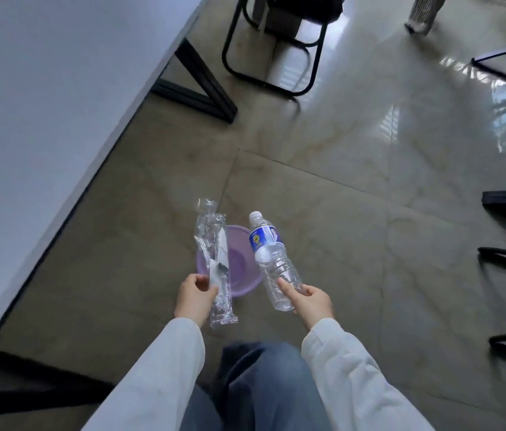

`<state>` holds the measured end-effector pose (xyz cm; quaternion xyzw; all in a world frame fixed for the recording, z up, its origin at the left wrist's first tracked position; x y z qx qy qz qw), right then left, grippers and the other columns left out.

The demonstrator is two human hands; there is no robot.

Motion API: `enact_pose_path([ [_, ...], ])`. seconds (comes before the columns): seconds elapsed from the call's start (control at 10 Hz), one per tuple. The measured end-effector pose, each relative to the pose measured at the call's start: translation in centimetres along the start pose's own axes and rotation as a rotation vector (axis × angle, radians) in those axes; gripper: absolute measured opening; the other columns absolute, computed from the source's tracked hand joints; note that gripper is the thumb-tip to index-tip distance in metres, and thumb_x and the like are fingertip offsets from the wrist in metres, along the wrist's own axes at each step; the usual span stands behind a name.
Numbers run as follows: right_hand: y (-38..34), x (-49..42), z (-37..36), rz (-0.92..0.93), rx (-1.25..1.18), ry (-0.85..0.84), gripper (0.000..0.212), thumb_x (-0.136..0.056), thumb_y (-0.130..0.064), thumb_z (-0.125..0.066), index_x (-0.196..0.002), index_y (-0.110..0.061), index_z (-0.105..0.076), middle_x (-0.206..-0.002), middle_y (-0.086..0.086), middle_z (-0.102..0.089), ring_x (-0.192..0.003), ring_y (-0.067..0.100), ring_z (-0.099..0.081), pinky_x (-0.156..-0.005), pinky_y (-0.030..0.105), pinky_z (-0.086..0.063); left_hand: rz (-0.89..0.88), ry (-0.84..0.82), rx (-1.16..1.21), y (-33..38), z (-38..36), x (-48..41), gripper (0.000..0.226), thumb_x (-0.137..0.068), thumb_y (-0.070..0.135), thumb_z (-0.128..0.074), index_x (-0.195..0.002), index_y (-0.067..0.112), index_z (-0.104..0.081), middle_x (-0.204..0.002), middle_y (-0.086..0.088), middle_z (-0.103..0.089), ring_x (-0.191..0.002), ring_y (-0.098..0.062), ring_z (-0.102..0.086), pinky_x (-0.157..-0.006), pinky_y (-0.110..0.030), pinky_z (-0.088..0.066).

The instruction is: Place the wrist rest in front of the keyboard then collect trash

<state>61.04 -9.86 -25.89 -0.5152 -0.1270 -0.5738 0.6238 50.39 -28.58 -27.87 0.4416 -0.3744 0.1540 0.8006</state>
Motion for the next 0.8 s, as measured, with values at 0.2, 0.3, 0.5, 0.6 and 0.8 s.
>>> enact_pose_path([
  [0.2, 3.8, -8.0, -4.7, -0.076, 0.115, 0.016, 0.060, -0.067, -0.054, -0.067, -0.101, -0.004, -0.069, -0.107, 0.015, -0.070, -0.105, 0.031, -0.061, -0.092, 0.035, -0.047, 0.050, -0.035, -0.131, -5.4, -3.2, -8.3, 0.034, -0.082, 0.012, -0.060, -0.113, -0.001, -0.055, -0.120, -0.019, -0.062, -0.108, -0.032, -0.058, -0.085, -0.029, -0.039],
  [0.3, 4.6, -11.3, -6.6, -0.084, 0.179, 0.023, 0.066, -0.069, -0.058, -0.063, -0.108, -0.005, -0.068, -0.115, 0.015, -0.067, -0.113, 0.033, -0.057, -0.096, 0.037, -0.046, 0.055, -0.038, -0.179, -7.1, -4.6, -11.7, 0.032, -0.081, 0.014, -0.061, -0.110, 0.001, -0.058, -0.117, -0.019, -0.065, -0.107, -0.033, -0.060, -0.093, -0.035, -0.044],
  [0.5, 3.6, -15.1, -8.3, -0.094, 0.179, 0.002, 0.093, -0.069, -0.071, -0.050, -0.133, -0.004, -0.045, -0.140, 0.012, -0.050, -0.127, 0.032, -0.047, -0.105, 0.039, -0.040, 0.017, -0.078, -0.227, -6.1, -6.6, -14.7, 0.058, -0.086, 0.037, -0.053, -0.134, 0.005, -0.043, -0.139, -0.013, -0.052, -0.126, -0.029, -0.050, -0.104, -0.036, -0.037],
  [0.6, 2.8, -15.6, -7.7, -0.094, 0.129, -0.008, 0.101, -0.072, -0.070, -0.048, -0.148, -0.012, -0.016, -0.154, 0.012, -0.027, -0.142, 0.031, -0.025, -0.114, 0.042, -0.023, 0.021, -0.096, -0.179, -5.0, -6.8, -15.0, 0.076, -0.084, 0.052, -0.049, -0.142, 0.009, -0.029, -0.148, -0.012, -0.042, -0.132, -0.030, -0.044, -0.110, -0.041, -0.034],
  [0.8, -0.5, -13.1, -5.8, -0.008, -0.015, -0.043, 0.093, -0.075, -0.065, -0.051, -0.146, -0.012, -0.021, -0.155, 0.010, -0.026, -0.141, 0.028, -0.028, -0.113, 0.040, -0.023, -0.022, -0.024, -0.125, -1.0, -5.8, -12.3, 0.059, -0.088, 0.040, -0.049, -0.137, 0.009, -0.037, -0.142, -0.010, -0.046, -0.128, -0.027, -0.047, -0.104, -0.036, -0.036],
])
Point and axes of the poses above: each hand's wrist, its own x-axis away from the middle knuckle, its own z-axis out of the back of the hand, y = z × x, the point moved 5 cm from there along -x, towards the middle knuckle
